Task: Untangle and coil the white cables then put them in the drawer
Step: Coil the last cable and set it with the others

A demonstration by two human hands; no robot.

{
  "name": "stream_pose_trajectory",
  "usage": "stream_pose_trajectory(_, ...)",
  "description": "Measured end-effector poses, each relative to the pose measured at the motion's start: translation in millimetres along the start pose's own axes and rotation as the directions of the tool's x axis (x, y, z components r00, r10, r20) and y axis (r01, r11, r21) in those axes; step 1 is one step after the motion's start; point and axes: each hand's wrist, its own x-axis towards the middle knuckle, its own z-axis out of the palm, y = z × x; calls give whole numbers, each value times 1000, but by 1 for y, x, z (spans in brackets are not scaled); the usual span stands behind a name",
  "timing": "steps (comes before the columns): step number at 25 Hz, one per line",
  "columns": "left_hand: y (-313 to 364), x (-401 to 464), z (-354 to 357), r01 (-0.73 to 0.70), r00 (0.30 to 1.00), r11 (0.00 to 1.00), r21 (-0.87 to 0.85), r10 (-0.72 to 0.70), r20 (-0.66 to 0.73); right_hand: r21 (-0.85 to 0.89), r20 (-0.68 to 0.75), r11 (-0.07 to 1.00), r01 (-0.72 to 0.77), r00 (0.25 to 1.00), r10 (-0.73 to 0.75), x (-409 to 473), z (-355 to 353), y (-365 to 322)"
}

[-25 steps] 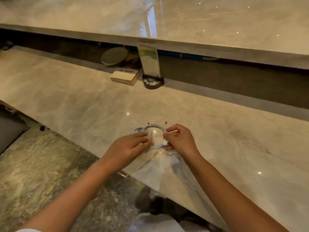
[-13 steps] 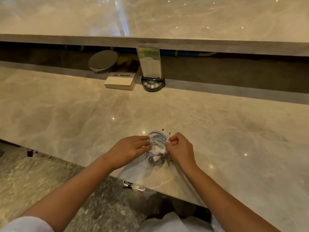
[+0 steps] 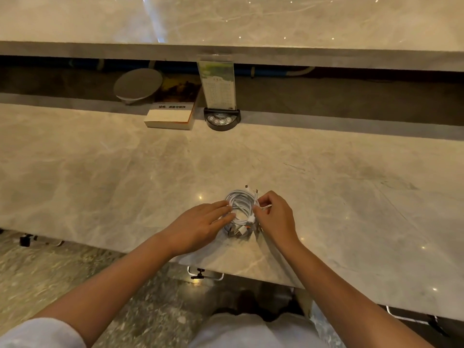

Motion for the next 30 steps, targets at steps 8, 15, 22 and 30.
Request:
stream_pose_trajectory(8, 7, 26, -35, 26, 999, 997, 67, -28, 30, -155, 69, 984, 85, 995, -75, 3, -17, 2)
stream_pose_trajectory(15, 56, 84, -38, 199, 979, 979, -36, -201, -35, -607, 12, 759, 236, 957, -288, -25, -74, 20)
stream_pose_trajectory(22, 177, 121, 15, 367, 927, 922, -121, -352, 130, -812, -46, 560, 166, 937, -345, -79, -147, 79)
stream_pose_trajectory(30, 212, 126, 43, 646, 730, 761, 49, -636, 252, -749, 40, 595, 291, 916, -398, -159, -206, 164)
